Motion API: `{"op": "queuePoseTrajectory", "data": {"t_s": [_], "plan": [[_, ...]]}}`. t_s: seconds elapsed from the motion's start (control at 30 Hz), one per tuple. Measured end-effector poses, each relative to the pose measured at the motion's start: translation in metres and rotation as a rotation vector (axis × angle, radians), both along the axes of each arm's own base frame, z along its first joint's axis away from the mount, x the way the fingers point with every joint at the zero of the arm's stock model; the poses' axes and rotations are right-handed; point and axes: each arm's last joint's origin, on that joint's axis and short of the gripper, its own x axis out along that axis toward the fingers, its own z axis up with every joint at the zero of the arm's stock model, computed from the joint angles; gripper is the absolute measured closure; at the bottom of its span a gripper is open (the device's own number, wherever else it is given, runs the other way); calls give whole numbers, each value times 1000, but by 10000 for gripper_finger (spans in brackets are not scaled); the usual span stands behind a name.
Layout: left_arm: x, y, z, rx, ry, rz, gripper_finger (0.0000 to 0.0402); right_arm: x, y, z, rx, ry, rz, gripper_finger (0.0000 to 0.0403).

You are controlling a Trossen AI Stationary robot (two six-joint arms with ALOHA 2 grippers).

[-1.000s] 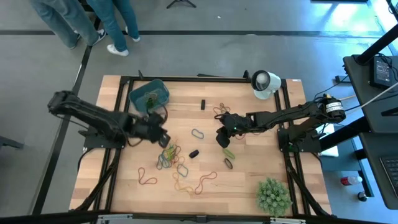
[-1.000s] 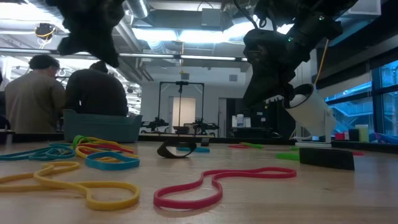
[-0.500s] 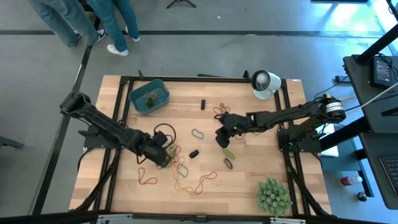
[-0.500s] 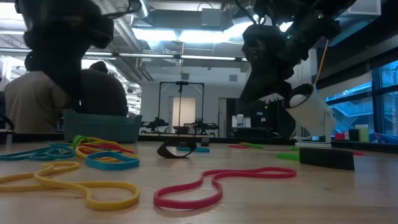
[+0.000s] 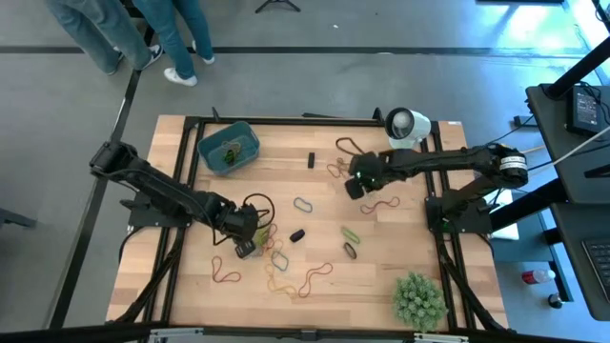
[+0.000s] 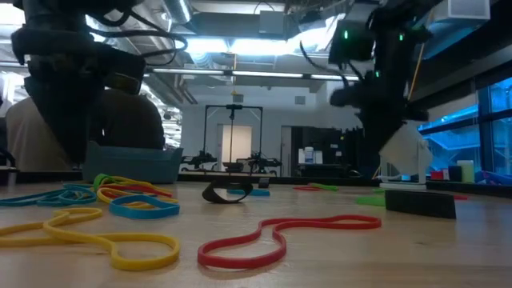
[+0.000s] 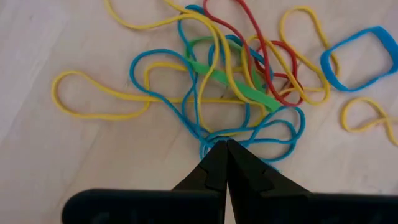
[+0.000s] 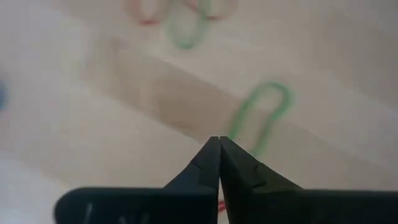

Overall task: Pick and place rubber bands into bin
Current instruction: Put the green rubber band into the bin

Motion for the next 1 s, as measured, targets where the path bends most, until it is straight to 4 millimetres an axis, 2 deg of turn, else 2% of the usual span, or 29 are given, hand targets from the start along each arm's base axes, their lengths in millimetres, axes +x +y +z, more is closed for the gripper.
{"op": "queuePoseTrajectory", "data": {"t_s": [0.17, 0.33, 0.47, 0.6, 0.7, 0.83, 0.93, 1.0], "plan": [[0, 4, 0, 40, -10, -38, 399, -16, -20, -17, 40, 44, -117, 350], [2, 10, 0, 57, -14, -69, 397, -25, -26, -36, 60, 100, -174, 321], [4, 18, 0, 61, -13, -41, 394, -22, -27, -52, 78, 83, -171, 319], [6, 25, 0, 68, -17, -28, 387, -17, -26, -68, 95, 140, -161, 324], [7, 30, 0, 67, -19, -8, 379, -13, -22, -74, 79, 177, -117, 344], [12, 35, 5, 68, -38, 2, 363, -10, -13, -70, 46, 178, -45, 393], [20, 39, 16, 89, -79, -8, 346, -10, -7, -55, 60, 142, 10, 395], [26, 43, 25, 121, -117, -3, 331, -7, -3, -34, 73, 58, 62, 399]]}}
